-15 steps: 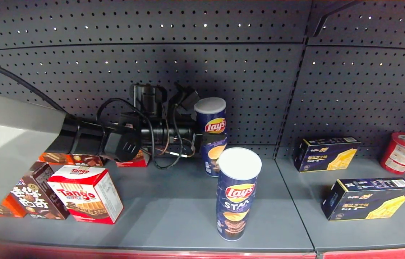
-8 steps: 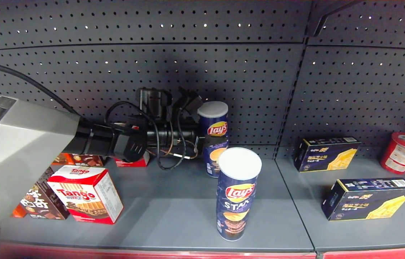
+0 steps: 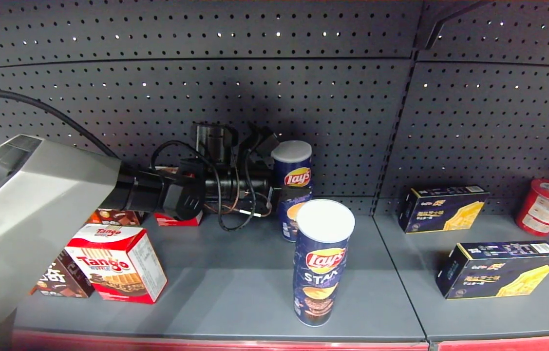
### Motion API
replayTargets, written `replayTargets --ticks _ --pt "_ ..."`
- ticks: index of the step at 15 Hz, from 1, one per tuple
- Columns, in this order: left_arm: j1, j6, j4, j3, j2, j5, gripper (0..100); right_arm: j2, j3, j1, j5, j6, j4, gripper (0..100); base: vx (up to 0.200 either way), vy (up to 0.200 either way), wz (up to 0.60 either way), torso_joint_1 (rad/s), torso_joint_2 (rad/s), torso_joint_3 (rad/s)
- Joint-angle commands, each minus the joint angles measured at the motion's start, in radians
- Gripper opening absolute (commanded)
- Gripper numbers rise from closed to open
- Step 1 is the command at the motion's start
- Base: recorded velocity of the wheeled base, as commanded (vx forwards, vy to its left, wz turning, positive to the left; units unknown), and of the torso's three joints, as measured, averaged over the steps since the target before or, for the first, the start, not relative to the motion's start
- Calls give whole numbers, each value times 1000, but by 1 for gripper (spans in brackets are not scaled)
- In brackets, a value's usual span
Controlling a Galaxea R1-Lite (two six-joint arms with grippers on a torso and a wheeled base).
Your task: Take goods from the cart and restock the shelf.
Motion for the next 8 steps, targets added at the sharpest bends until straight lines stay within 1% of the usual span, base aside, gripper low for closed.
replayTargets --ticks 1,3,8 --pt "0 1 1 0 -1 0 0 1 0 0 0 0 0 100 0 0 0 0 0 0" --pt "0 2 24 0 -1 0 0 -4 1 -1 0 0 0 100 0 0 0 0 0 0" --pt "2 5 27 -14 12 0 0 -10 1 -21 0 -2 0 100 0 0 0 0 0 0"
